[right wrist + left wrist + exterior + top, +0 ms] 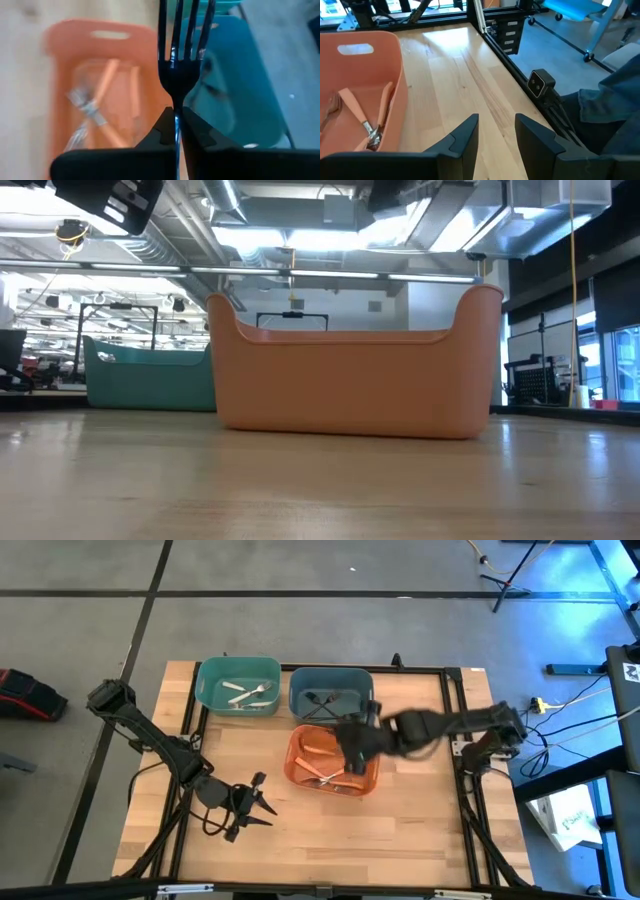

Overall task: Sort silverware by color (type)
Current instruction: Put the black fork into the blue bin

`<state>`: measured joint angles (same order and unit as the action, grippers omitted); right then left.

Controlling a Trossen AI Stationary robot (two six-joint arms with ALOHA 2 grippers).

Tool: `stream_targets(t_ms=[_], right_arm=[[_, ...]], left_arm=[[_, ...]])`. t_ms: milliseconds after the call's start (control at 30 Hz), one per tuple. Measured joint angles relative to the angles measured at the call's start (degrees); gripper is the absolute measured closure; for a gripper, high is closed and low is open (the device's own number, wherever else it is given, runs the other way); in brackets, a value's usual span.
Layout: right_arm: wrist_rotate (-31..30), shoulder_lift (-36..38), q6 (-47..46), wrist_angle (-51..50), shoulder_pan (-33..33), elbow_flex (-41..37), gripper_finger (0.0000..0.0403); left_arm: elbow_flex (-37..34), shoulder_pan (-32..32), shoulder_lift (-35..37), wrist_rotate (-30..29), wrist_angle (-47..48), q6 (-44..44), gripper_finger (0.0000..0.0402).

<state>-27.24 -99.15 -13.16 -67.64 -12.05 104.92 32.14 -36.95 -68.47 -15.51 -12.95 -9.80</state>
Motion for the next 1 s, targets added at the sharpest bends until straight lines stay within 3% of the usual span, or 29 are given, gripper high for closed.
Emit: stream_targets(t_ms=[400,767,1000], right_arm=[[3.9,-1.2,14.2,8.8,15.6,0.0,0.0401],[5.8,-6.4,21.1,9.1,20.9,0.0,0.0401],[2.9,-11.6,25.2,13.0,22.4,0.0,0.0401]], left_arm=[[0.0,0.0,0.0,-0.1,0.4,-2.0,0.0279],[0.0,0.0,-0.2,0.0,0.5,-3.7,0.0279],[0.0,-0.8,-0.2,-0.1,0.5,-3.7,0.0279]])
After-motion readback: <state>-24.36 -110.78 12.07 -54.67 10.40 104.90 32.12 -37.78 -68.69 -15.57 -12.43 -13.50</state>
